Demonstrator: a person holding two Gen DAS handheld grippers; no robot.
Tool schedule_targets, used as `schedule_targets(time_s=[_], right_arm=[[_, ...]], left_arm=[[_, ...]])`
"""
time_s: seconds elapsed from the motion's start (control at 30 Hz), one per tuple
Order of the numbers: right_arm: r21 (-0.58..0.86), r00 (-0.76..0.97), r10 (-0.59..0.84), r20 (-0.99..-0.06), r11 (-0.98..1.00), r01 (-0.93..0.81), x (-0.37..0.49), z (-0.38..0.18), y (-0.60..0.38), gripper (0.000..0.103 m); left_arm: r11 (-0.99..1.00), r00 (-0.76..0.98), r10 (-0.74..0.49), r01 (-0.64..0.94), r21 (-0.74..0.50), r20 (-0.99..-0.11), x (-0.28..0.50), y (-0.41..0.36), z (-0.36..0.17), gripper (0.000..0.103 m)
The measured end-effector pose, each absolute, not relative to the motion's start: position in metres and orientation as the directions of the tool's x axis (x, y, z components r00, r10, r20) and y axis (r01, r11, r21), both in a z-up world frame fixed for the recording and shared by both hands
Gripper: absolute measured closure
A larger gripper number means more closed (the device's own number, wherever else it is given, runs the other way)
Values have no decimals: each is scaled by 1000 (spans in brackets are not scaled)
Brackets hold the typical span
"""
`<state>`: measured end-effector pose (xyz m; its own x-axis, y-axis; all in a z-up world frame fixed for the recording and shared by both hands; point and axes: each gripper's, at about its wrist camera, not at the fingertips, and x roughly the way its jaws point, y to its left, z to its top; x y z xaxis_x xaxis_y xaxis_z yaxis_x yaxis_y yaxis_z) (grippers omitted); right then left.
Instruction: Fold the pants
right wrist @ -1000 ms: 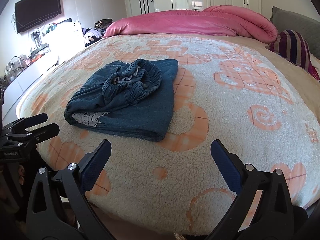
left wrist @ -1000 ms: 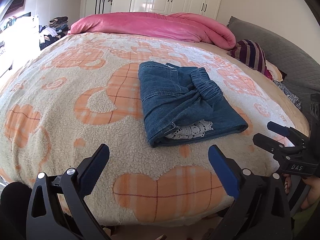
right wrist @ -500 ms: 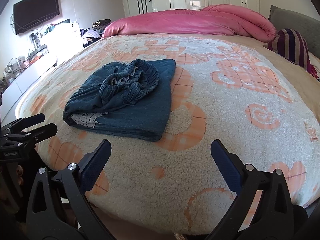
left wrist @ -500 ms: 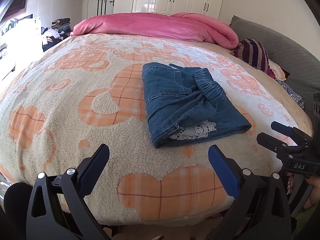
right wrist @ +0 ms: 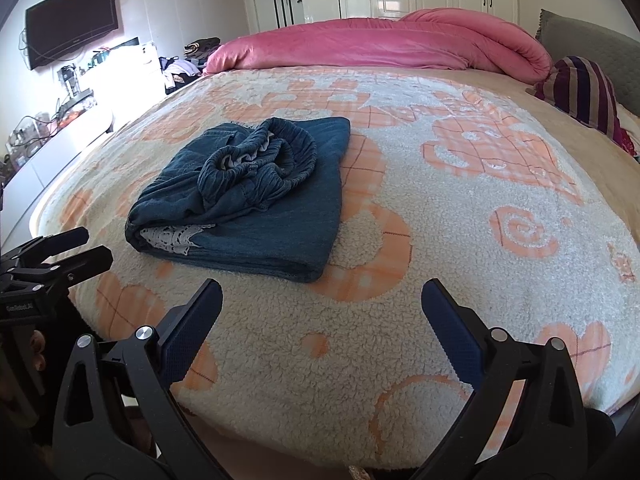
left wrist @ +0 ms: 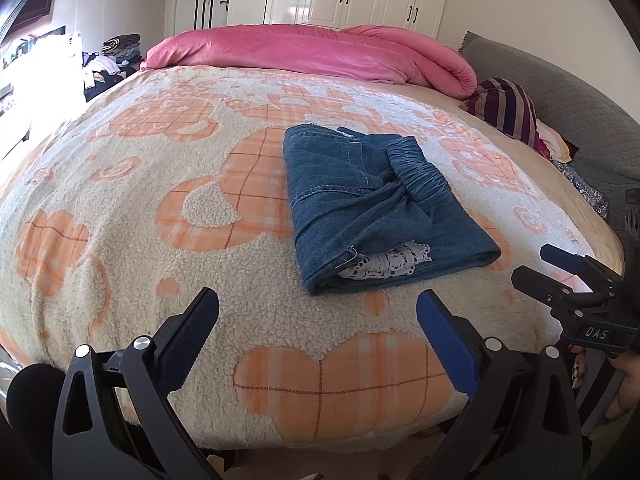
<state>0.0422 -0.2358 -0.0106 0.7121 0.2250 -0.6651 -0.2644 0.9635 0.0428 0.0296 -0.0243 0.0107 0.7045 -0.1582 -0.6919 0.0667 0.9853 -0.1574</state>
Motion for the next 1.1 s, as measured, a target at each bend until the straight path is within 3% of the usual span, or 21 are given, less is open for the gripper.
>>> schedule_targets(time_s=[0.77,0.9,1.1], right_arm=[[37,705,199,-681,971,-238,45,-14,-237,9],[36,702,184,-688,975,-220,49,-14,-241,9],[10,727,91,-680,993,-115,72,-4,-283,9]], left_arm=[[989,688,-140,67,-130,-712,37,-23,10,4],[979,687,-182,61,-194,-703,43,-11,10,4],[989,693,-51,-64,-132,-719,84,40,18,4]])
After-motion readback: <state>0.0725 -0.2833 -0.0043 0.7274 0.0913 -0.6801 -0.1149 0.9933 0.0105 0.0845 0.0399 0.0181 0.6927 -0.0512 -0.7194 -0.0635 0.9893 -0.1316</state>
